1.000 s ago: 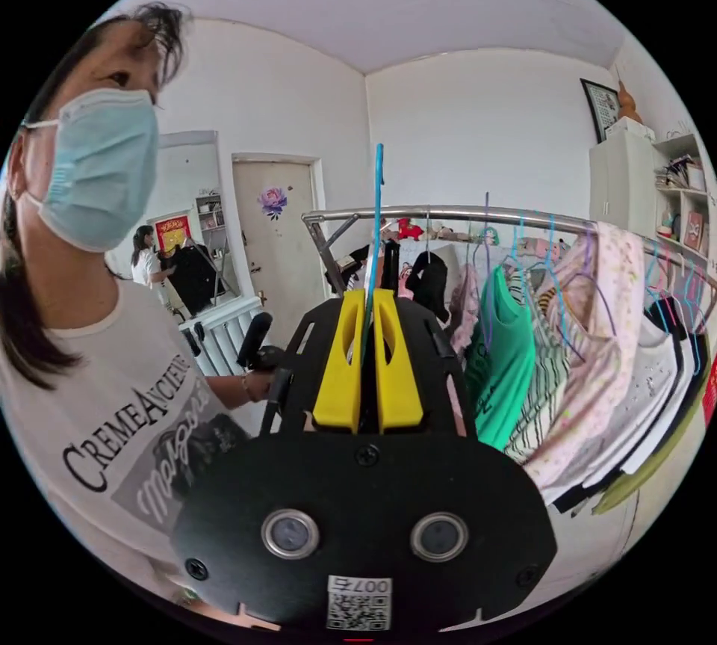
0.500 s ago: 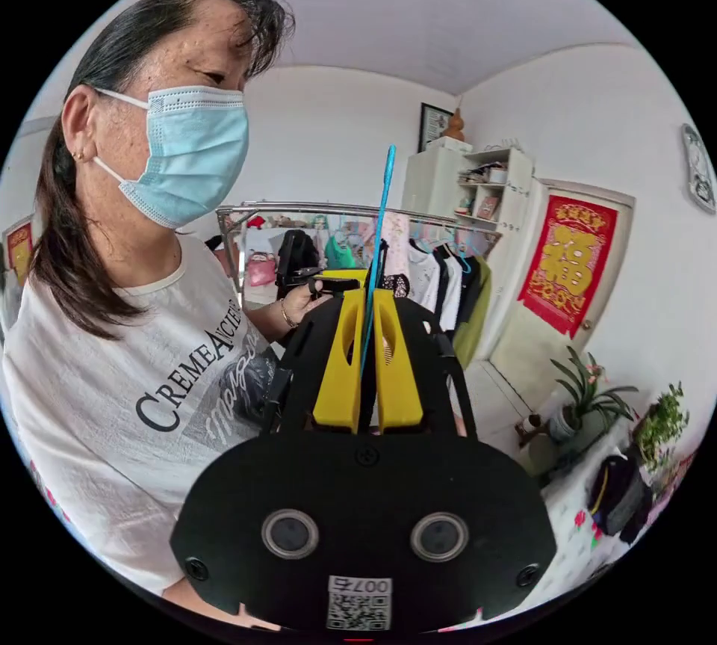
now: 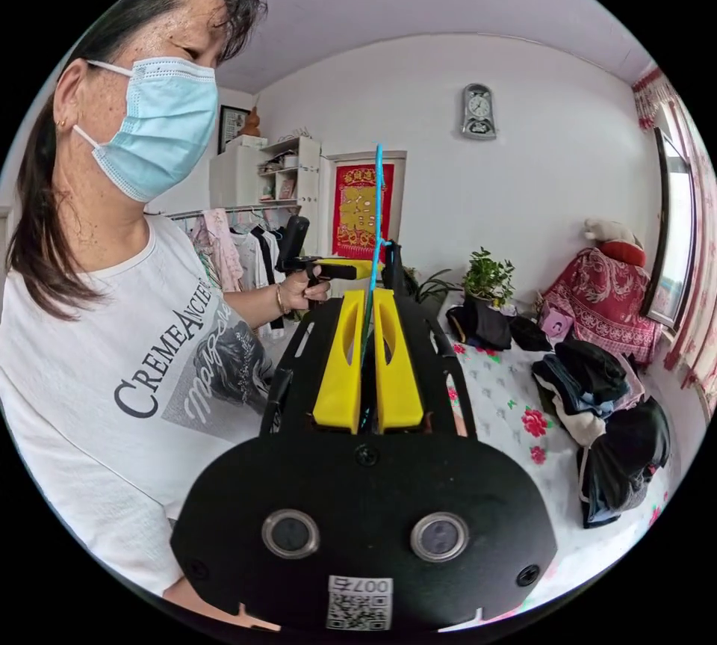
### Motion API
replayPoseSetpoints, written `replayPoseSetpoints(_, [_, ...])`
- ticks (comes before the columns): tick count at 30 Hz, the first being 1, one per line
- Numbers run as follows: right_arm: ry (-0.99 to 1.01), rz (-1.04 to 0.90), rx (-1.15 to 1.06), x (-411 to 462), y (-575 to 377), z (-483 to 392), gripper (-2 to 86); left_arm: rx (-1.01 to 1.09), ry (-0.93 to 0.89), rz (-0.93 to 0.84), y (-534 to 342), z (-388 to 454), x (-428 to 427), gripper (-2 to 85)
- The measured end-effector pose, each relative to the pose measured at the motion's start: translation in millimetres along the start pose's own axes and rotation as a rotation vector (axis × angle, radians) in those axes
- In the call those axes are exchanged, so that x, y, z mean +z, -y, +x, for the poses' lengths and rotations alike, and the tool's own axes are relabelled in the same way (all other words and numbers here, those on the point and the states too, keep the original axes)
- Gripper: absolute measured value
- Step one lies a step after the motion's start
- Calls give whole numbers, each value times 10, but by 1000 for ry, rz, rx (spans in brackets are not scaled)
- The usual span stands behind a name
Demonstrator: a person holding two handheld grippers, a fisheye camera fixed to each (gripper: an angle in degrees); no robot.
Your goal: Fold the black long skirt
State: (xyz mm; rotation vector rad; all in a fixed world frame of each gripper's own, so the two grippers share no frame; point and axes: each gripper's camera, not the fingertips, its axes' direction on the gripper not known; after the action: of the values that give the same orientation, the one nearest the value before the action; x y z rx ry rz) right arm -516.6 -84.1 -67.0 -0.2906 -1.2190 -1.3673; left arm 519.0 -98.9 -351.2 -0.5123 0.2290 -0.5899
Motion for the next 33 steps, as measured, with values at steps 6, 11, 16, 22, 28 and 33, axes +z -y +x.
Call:
replayPoseSetpoints(6, [-86,-18,113,-250,-186,257,6,31,-120,-81,665,-209,1188,112])
replayPoseSetpoints(11, [-224,-104,211,-274,-281,450,5,35,-237,-221,1015,-597,1958,100])
replayPoseSetpoints(16, [-492,-315,252,-126,-341,560,1,-44,-457,-248,1256,-1168,2560,6])
replayPoseSetpoints(22, [-413,-438,382,436,-678,960,-1,-106,-660,-411,1434,-1655,3434,-9])
replayPoseSetpoints(28, [-485,-360,537,232,-976,1093,-1,-105,-573,-422,1821,-2338,3815,-10])
replayPoseSetpoints(33, [-428,-216,586,-440,-1159,913,-1,-331,-627,-369,2047,-3211,4027,-10])
